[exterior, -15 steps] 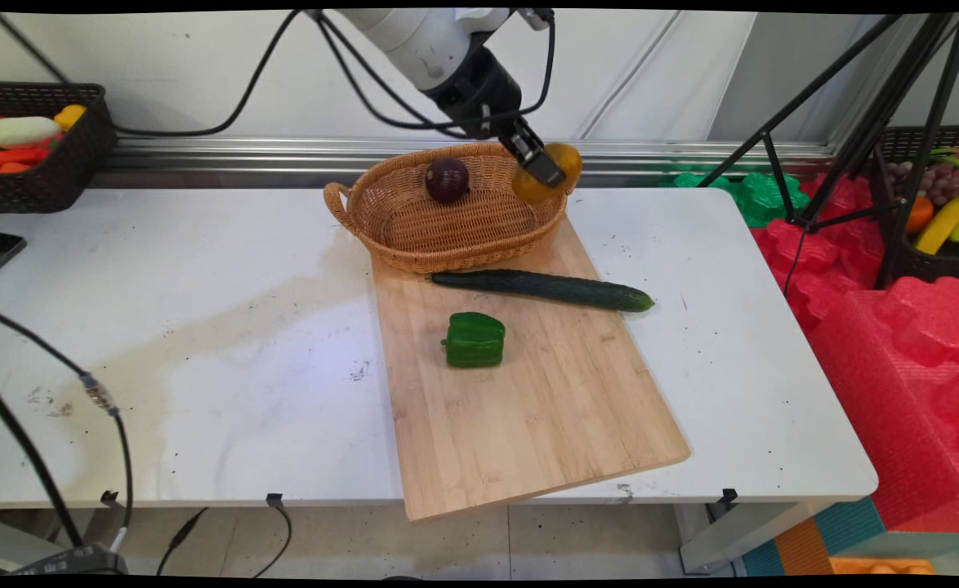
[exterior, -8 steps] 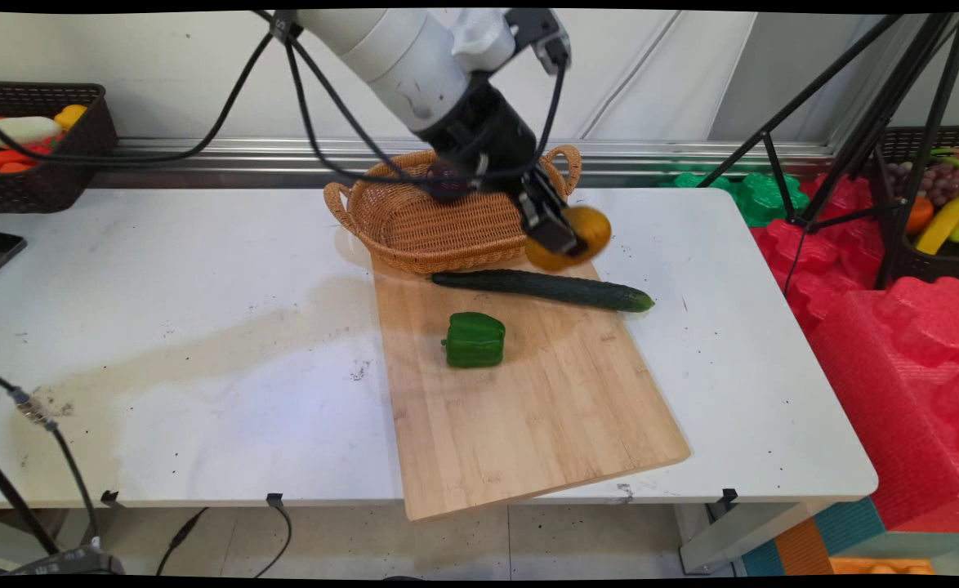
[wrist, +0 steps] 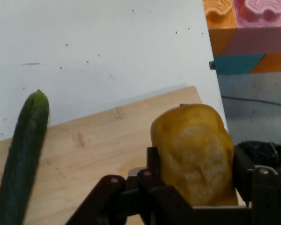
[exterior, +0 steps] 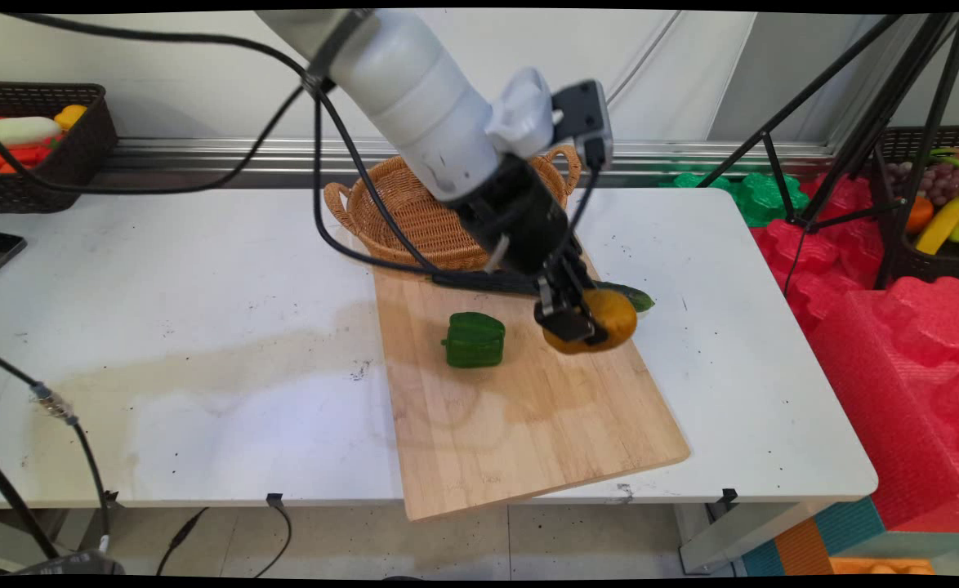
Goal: Place the picked object on the cutting board
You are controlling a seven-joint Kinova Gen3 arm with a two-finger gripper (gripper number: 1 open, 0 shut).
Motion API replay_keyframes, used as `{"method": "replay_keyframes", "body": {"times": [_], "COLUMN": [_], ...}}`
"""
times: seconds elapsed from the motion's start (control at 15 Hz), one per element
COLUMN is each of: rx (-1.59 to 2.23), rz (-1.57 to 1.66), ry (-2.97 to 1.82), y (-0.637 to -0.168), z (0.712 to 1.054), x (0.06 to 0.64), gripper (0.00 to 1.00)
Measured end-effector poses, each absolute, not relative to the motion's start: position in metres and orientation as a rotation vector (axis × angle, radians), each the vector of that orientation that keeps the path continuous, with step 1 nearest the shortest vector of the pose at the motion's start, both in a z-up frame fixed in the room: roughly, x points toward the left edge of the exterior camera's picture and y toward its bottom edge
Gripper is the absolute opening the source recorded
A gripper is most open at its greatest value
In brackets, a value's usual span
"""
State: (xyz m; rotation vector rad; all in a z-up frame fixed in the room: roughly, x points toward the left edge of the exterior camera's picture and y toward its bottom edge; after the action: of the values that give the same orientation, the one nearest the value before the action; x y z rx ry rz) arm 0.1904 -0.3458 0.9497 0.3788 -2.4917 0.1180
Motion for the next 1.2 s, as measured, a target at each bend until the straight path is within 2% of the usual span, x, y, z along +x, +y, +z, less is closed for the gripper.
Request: {"method": "replay_keyframes", "body": {"times": [0.93,1.2], "rx": [0.441,0.446], "rz": [0.16,0.173], "ry": [-2.662,-2.684], "y": [-0.368,-0.371], "z": [0.853,0.836], "x": [0.152,0.147], "gripper": [0.0,0.0]}}
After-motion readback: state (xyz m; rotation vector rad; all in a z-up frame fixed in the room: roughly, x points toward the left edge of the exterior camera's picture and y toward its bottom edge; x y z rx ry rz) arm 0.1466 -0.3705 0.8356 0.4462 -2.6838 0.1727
